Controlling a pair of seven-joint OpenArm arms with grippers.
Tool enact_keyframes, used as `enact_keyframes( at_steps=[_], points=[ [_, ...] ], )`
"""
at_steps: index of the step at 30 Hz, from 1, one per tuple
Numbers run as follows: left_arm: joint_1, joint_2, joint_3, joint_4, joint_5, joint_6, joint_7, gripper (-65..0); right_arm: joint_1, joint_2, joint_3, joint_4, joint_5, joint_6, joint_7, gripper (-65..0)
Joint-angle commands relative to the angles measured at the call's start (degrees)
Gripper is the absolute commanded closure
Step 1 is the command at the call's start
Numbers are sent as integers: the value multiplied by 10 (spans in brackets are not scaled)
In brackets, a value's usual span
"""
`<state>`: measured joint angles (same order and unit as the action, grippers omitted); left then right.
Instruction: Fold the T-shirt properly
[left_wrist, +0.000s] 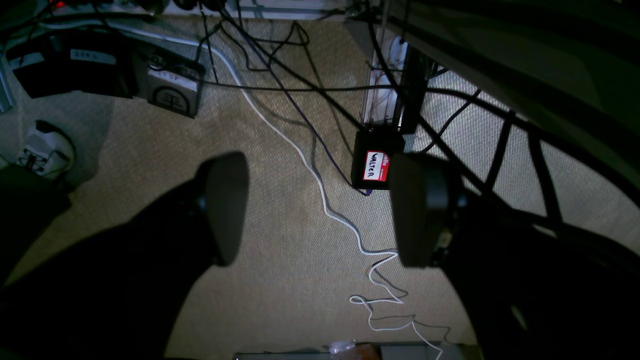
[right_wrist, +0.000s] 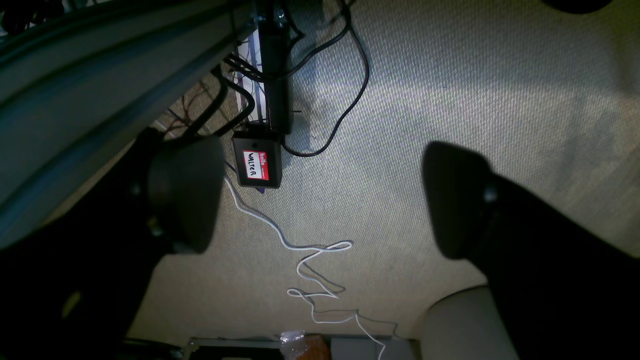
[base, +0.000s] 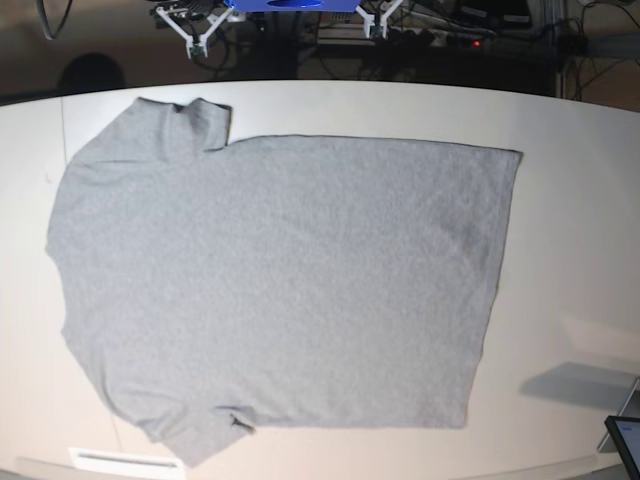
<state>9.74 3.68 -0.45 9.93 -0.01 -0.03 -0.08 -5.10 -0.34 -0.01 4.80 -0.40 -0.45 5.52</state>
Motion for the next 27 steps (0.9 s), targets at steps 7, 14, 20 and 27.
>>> enact_keyframes(
  at_steps=[7,14,20,27],
  points=[
    [8,4,0,1,1,-1,-4,-433,-4,-1,0,3,0,2,5,-592],
    [8,4,0,1,1,-1,-4,-361,-4,-1,0,3,0,2,5,-467],
    [8,4,0,1,1,-1,-4,0,-4,-1,-1,3,0,2,5,0],
    [8,4,2,1,1,-1,-4,0,-4,-1,-1,3,0,2,6,-62]
  ],
)
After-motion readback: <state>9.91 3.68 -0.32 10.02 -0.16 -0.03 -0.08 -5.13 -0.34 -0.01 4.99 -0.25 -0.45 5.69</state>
